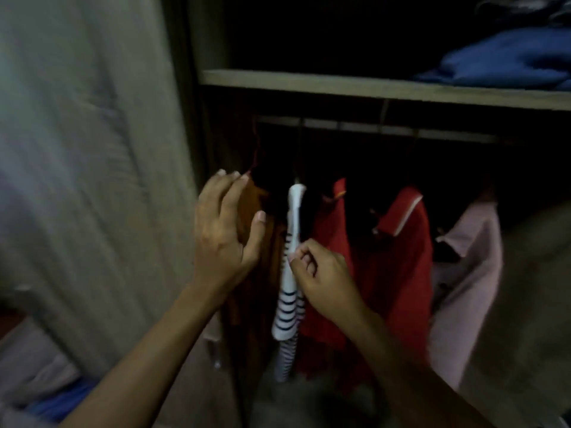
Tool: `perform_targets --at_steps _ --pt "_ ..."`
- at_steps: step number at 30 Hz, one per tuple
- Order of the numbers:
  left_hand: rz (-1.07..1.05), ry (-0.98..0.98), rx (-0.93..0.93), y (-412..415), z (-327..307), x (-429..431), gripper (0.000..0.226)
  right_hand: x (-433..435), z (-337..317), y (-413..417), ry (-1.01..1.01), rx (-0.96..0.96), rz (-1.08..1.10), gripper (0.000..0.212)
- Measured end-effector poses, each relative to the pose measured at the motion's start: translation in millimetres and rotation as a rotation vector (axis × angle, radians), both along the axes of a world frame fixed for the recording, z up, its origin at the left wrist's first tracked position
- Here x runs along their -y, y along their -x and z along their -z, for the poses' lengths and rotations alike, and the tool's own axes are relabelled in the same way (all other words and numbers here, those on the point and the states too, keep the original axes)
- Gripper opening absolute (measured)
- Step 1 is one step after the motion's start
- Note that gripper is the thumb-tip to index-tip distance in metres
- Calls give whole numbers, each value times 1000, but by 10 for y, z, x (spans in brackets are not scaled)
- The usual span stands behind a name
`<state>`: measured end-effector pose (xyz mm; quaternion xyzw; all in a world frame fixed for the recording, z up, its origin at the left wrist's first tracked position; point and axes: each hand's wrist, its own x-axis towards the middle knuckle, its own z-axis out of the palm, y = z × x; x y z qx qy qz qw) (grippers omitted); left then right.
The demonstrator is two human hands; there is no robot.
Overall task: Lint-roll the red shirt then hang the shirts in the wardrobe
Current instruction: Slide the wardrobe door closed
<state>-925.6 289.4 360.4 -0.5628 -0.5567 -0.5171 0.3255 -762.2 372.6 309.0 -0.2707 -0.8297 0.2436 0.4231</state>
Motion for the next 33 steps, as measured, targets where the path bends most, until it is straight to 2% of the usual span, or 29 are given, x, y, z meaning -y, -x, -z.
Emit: perform_targets --at_steps 6,10,13,21,33 --pt "122 -61 -119 696 267 367 48 387 1151 923 119 198 101 36" --pt "30 -22 -41 1229 500 434 49 656 1874 1169 269 395 144 42" --pt "-45 35 -41 1508 726 374 52 850 2171 1306 395 473 174 46" --pt "-60 46 -70 1601 867 265 54 1002 2437 1604 523 548 384 50" --pt "-18 81 -68 1169 841 197 57 1007 2306 1219 524 596 442 45"
